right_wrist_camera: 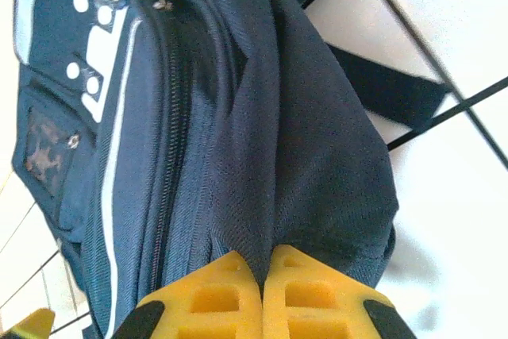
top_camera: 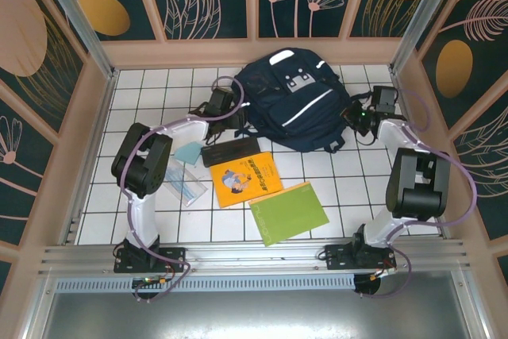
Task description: Pack the student bag
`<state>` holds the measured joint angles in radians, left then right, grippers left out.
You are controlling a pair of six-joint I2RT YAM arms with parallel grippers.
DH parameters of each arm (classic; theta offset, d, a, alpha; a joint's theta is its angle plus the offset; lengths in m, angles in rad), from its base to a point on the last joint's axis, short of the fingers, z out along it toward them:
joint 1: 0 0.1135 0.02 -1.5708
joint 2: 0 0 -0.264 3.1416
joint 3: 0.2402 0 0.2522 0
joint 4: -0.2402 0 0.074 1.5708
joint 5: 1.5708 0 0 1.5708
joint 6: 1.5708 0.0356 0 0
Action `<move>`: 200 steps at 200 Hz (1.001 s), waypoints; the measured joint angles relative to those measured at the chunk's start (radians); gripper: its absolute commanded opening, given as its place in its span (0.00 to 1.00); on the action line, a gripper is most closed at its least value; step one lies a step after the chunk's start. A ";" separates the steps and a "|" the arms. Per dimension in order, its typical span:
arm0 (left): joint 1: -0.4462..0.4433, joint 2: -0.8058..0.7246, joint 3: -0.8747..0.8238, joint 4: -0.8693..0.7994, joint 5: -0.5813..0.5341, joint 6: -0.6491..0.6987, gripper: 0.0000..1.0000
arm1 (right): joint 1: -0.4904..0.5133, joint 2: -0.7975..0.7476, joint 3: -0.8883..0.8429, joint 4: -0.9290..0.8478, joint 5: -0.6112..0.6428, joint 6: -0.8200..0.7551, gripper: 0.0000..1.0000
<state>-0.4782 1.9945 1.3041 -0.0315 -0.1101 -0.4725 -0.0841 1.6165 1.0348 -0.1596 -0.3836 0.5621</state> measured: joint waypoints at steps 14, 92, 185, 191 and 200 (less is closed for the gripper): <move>0.016 -0.031 -0.017 -0.005 -0.040 -0.014 0.88 | 0.035 -0.028 -0.022 0.006 -0.002 0.016 0.08; 0.011 -0.230 -0.080 0.005 -0.024 -0.062 0.94 | 0.198 -0.142 -0.081 -0.012 -0.067 0.016 0.55; -0.145 -0.221 -0.051 -0.026 0.181 0.050 0.88 | 0.235 -0.258 -0.187 -0.203 0.092 -0.039 0.67; -0.153 -0.221 -0.052 -0.033 0.192 0.049 0.87 | 0.240 -0.272 -0.215 -0.217 0.097 -0.033 0.68; -0.166 -0.221 -0.055 -0.039 0.212 0.048 0.87 | 0.249 -0.291 -0.261 -0.244 0.103 -0.026 0.69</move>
<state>-0.6441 1.7737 1.2488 -0.0704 0.1017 -0.4240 0.1654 1.3258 0.7734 -0.4038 -0.2802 0.5358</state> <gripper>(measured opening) 0.875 0.680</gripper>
